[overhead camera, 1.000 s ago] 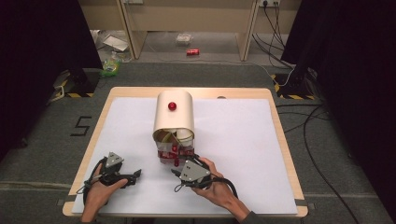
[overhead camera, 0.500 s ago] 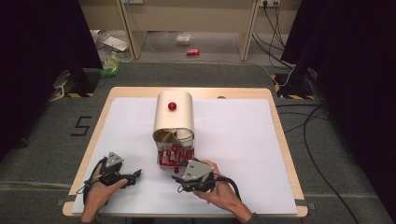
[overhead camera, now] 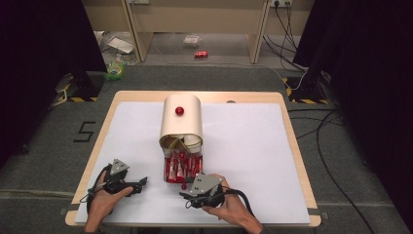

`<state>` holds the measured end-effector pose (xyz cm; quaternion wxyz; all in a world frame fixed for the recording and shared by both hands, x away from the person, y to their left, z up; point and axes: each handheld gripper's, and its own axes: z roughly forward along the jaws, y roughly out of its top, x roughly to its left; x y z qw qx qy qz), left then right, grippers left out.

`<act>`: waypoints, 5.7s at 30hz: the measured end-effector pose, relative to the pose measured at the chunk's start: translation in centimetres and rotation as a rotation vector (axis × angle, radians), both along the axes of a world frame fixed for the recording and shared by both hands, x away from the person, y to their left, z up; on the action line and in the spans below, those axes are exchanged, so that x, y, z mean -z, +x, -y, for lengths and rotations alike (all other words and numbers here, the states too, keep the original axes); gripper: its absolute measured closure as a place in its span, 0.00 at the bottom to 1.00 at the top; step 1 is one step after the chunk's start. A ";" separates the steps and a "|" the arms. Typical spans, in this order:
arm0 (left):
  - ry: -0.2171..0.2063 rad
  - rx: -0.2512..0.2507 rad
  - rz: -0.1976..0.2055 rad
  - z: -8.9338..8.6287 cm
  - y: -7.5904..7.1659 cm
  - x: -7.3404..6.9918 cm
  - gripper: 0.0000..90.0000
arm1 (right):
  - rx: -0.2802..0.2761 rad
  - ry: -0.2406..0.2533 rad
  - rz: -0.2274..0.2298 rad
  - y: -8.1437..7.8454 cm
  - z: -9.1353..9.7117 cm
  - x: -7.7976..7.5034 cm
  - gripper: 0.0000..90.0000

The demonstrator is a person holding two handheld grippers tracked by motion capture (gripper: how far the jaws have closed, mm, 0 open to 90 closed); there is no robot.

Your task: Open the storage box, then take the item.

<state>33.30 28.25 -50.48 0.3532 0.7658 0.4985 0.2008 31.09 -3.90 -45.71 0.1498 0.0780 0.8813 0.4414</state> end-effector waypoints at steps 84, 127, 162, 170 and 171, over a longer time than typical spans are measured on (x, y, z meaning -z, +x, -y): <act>0.000 -0.001 0.000 0.0 0.0 0.0 0.10 | 0.227 0.106 -0.141 1.3 -2.5 -2.0 0.68; 0.001 0.000 0.000 0.0 0.0 0.0 0.10 | 0.295 -0.004 -0.111 2.5 -3.8 -1.0 0.80; -0.001 0.001 -0.001 0.0 0.0 0.0 0.09 | 0.315 0.042 -0.156 3.0 -2.4 -2.1 0.92; 0.000 0.001 -0.001 0.0 0.0 0.0 0.09 | 0.286 0.037 -0.166 2.4 -1.8 -2.7 0.93; -0.001 0.001 -0.001 0.0 0.0 0.0 0.09 | 0.286 0.036 -0.167 2.3 -1.7 -2.8 0.93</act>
